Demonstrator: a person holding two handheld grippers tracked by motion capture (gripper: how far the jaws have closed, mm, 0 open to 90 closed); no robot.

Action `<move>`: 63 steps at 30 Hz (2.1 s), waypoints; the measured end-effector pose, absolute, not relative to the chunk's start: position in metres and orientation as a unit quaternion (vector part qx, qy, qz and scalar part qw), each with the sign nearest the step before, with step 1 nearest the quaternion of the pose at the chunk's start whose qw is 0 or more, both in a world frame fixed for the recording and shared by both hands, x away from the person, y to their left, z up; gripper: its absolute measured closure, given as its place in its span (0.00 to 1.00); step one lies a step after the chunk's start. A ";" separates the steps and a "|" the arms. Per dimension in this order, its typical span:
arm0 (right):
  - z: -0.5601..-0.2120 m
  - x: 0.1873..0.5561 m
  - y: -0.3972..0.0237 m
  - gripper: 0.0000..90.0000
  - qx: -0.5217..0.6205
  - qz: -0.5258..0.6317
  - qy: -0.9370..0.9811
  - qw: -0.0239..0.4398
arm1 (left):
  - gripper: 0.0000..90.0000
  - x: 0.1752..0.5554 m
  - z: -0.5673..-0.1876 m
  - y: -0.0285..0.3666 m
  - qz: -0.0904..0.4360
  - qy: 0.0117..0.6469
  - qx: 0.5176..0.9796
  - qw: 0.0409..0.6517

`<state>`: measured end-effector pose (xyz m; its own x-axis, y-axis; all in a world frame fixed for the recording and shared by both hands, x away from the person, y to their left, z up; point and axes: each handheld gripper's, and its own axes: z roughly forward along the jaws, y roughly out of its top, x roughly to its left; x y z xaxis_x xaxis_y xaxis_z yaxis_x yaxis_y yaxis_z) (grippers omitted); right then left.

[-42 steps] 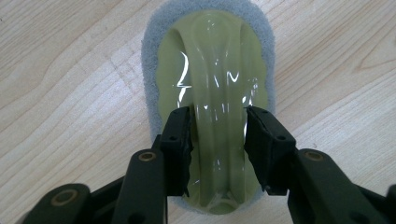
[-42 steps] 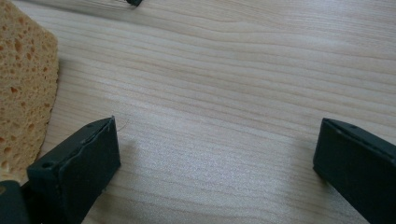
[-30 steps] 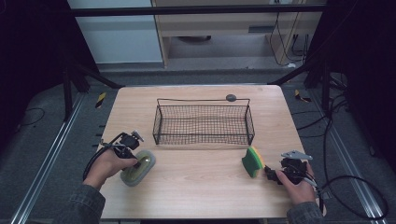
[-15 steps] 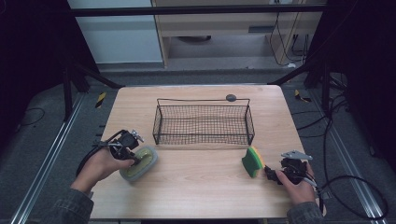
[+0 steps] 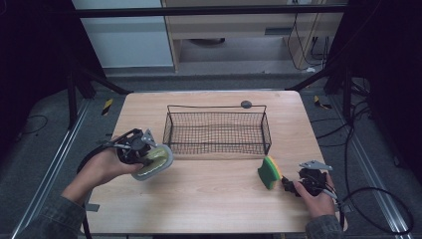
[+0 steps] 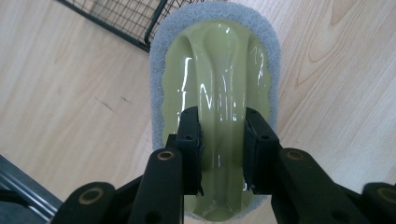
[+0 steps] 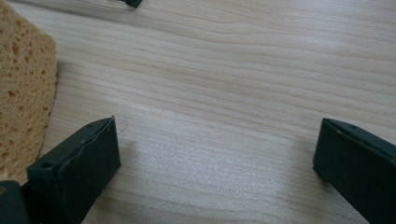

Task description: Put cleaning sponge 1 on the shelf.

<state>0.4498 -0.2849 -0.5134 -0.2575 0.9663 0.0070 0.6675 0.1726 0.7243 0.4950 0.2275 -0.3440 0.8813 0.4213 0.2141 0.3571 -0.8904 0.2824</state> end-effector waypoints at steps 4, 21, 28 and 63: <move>-0.513 0.450 -0.285 0.01 0.562 0.314 0.727 0.238 | 0.79 0.498 -0.337 0.222 0.136 0.180 0.967 0.121; -0.514 0.454 -0.282 0.02 0.561 0.310 0.728 0.245 | 0.79 0.520 -0.324 0.191 0.202 0.165 0.960 0.103; -0.513 0.454 -0.281 0.01 0.563 0.311 0.726 0.244 | 0.79 0.532 -0.307 0.176 0.233 0.113 0.959 0.118; -0.514 0.455 -0.281 0.02 0.563 0.310 0.726 0.245 | 0.79 0.590 -0.332 0.130 0.251 0.036 0.963 0.093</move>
<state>0.4553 -0.2807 -0.5136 -0.2465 0.9691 -0.0067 0.6658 0.1744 0.7255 0.5895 0.1296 -0.3318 0.8710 0.1167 0.4773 0.0236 -0.9802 0.1965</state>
